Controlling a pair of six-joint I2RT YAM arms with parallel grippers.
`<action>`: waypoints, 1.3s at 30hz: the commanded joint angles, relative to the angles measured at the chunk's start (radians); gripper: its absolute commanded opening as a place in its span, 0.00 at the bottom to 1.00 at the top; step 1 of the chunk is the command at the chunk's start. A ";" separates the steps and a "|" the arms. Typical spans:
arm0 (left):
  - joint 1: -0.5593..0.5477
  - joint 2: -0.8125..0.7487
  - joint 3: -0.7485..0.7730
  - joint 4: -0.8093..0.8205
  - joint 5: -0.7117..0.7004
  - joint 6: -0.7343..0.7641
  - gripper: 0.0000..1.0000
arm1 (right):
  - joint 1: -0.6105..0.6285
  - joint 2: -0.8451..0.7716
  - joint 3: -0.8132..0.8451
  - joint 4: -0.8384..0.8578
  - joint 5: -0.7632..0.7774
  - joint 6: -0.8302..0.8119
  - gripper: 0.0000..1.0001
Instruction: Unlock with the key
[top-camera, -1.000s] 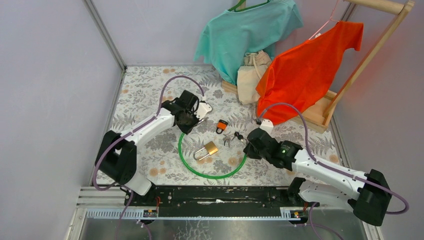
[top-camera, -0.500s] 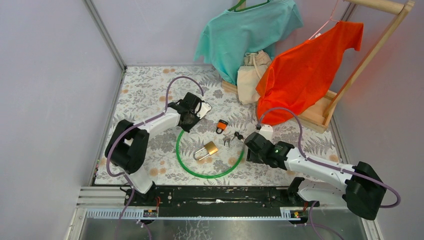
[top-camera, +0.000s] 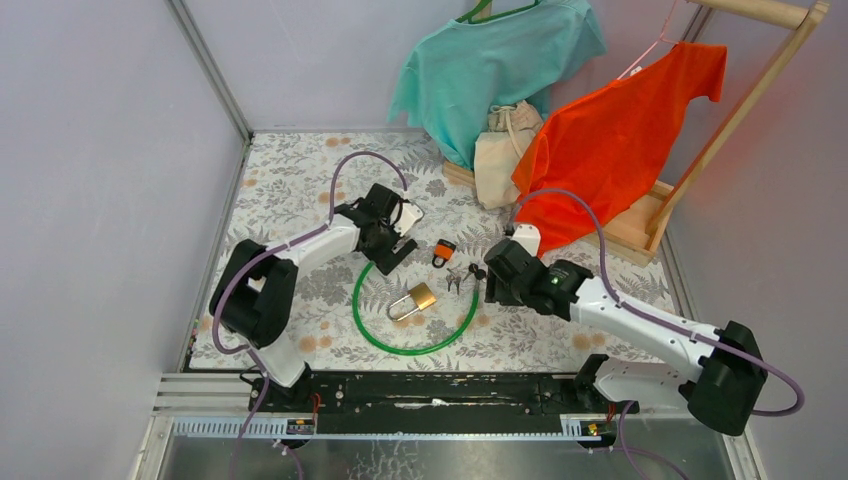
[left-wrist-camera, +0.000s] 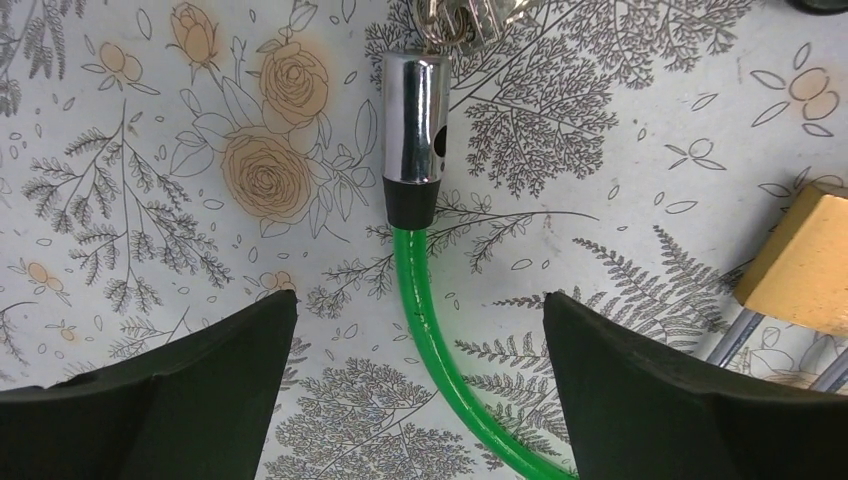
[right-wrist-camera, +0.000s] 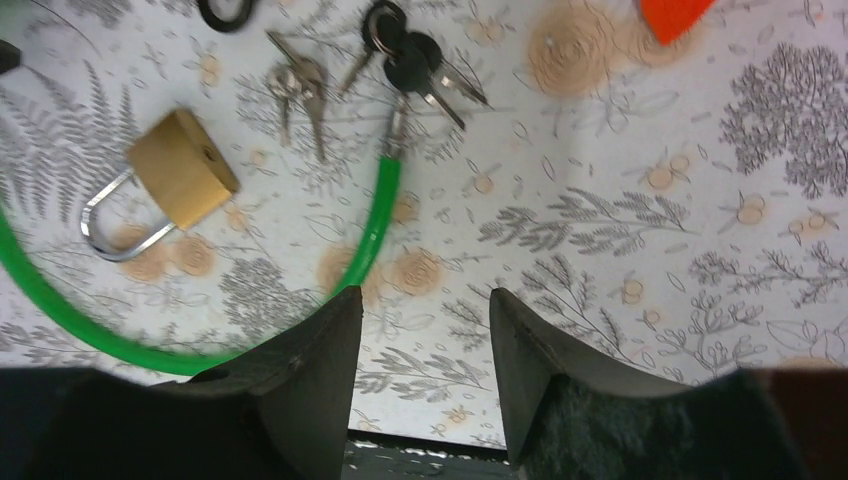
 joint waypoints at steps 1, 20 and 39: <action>0.010 -0.048 0.050 0.014 0.028 0.000 1.00 | -0.018 0.061 0.090 0.030 0.013 -0.044 0.56; 0.077 -0.153 0.164 -0.127 0.109 -0.062 1.00 | -0.080 0.406 0.031 0.344 -0.248 -0.016 0.35; 0.080 -0.172 0.216 -0.191 0.172 -0.083 1.00 | -0.090 0.419 0.245 0.255 -0.164 -0.164 0.45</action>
